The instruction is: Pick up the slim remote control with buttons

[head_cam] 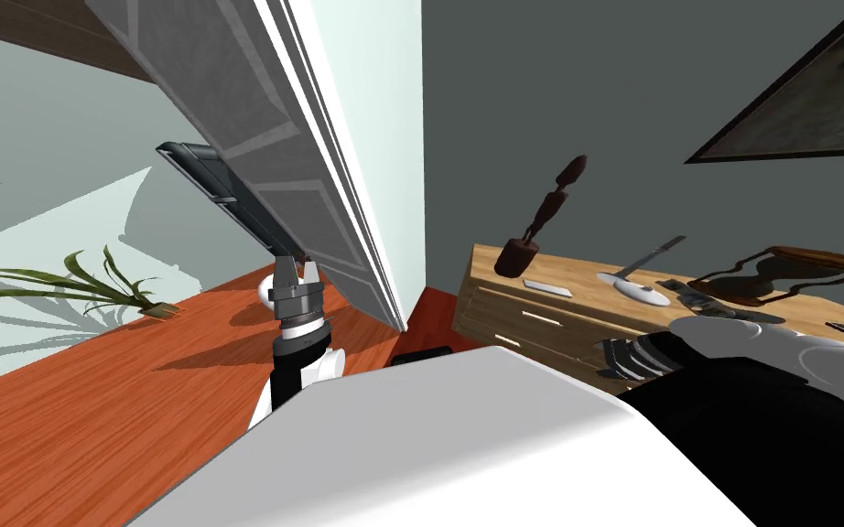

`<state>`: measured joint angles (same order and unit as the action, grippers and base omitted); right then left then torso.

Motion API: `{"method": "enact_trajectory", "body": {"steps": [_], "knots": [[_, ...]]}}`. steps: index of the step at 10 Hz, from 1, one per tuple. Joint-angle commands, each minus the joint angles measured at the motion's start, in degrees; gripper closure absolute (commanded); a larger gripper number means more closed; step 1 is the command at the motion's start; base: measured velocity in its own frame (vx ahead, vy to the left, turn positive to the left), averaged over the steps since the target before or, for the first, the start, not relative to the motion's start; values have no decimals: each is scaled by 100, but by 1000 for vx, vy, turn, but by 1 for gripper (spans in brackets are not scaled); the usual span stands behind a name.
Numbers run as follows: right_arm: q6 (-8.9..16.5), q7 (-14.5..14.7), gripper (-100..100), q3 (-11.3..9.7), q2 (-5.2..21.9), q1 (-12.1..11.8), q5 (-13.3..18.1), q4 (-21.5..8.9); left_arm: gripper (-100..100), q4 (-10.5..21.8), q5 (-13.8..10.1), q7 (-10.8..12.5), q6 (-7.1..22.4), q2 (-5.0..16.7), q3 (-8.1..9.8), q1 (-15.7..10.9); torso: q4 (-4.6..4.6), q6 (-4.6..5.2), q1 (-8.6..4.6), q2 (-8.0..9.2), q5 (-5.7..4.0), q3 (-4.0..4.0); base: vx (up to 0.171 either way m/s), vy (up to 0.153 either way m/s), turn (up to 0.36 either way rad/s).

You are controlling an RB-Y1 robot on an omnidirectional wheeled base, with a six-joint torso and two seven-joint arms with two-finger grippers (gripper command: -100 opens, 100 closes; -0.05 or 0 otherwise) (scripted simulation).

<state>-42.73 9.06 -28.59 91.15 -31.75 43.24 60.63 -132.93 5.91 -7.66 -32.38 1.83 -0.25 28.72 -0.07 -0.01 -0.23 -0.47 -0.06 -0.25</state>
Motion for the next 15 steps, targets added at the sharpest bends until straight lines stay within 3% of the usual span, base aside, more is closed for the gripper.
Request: {"method": "enact_trajectory", "body": {"steps": [1, 2, 5, 9, 10, 11, 12, 15], "knots": [[-219, -34, -100, -27, 286, 160, 107, -252, 0, 0, 0, 0, 0, 0, 0, 0, 0, 0, 0, 0, 0, 0, 144, -85, 297], [-219, -34, -100, -27, 304, 160, 107, -252, 0, 0, 0, 0, 0, 0, 0, 0, -4, -3, -10, -19, -2, -11, 100, -86, 128], [-636, -27, -100, 12, 648, 325, 132, -568, 0, 0, 0, 0, 0, 1, 1, 1, -7, -4, -27, -29, -8, -17, 157, -130, 267], [-1053, -23, -100, -29, 518, 417, 88, -613, 0, 0, 0, 0, 0, 1, 1, 2, -10, 4, -29, -37, -13, -23, 165, -138, 173], [-974, -52, -100, -21, 570, 429, 112, -592, 0, 0, 0, 0, 0, 0, 1, 2, -7, 6, -12, -27, -11, -17, 55, -34, 26], [-998, -60, 0, -26, 557, 442, 122, -595, 0, 0, 0, 0, 0, 0, 0, 1, -2, 10, 12, -3, -4, -3, 11, -9, 1], [-864, -287, -100, -93, 615, 458, 146, -410, 0, 0, 0, 0, 0, -1, 0, 1, 3, 11, 26, 16, 0, 8, -39, -24, 113], [-602, -723, -100, -228, 728, 492, 196, -39, 0, 0, 0, 0, 0, 0, 0, -1, 16, 13, 12, 69, -3, 40, -112, -61, 118]]}}
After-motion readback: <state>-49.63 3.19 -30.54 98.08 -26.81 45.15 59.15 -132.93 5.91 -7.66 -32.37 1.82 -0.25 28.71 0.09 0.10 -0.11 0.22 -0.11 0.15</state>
